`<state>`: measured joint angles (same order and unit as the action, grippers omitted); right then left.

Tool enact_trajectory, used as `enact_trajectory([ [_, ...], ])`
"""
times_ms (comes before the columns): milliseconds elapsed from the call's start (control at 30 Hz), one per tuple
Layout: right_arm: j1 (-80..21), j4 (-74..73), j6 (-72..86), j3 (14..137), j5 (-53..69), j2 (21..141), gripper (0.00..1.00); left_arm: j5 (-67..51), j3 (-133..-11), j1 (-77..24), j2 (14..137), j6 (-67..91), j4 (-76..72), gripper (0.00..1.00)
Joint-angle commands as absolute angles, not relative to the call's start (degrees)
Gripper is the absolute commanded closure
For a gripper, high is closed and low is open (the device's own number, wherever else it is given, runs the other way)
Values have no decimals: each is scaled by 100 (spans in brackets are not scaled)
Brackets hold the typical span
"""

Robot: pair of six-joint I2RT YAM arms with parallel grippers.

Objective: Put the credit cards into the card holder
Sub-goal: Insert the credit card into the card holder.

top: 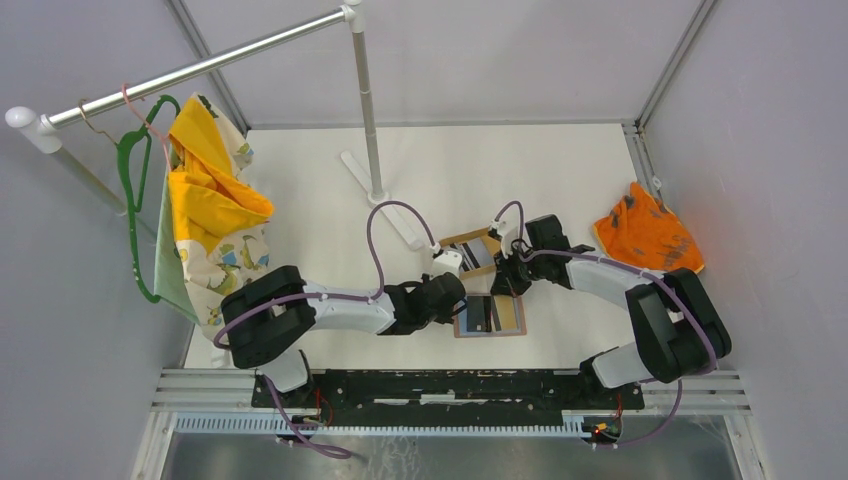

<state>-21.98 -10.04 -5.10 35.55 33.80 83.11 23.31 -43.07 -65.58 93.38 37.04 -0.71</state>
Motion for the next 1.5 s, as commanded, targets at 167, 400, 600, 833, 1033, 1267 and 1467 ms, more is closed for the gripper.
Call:
enact_trajectory([
  [167,-2230,-798,-831,3443,3379,7327,100,2238,-4498,-6535,9480,3641,-271,86],
  [400,-2245,-1494,-2046,3433,4052,7449,100,2237,-4504,-6533,9468,3628,-237,86],
  [600,-2373,-1724,-2414,3453,3745,7710,100,2202,-4496,-6530,9446,3613,-242,86],
  [833,-2692,-1664,-2336,3495,3359,8067,100,2076,-4492,-6535,9486,3586,-322,86],
  [1033,-2838,-1523,-2133,3657,3338,8328,100,1923,-4480,-6532,9550,3586,-447,87],
  [1267,-2889,-1585,-2120,3801,3450,8402,100,1982,-4474,-6531,9469,3610,-404,86],
  [1467,-2861,-1752,-2439,3828,3637,7872,100,2223,-4403,-6531,8956,3634,-145,77],
])
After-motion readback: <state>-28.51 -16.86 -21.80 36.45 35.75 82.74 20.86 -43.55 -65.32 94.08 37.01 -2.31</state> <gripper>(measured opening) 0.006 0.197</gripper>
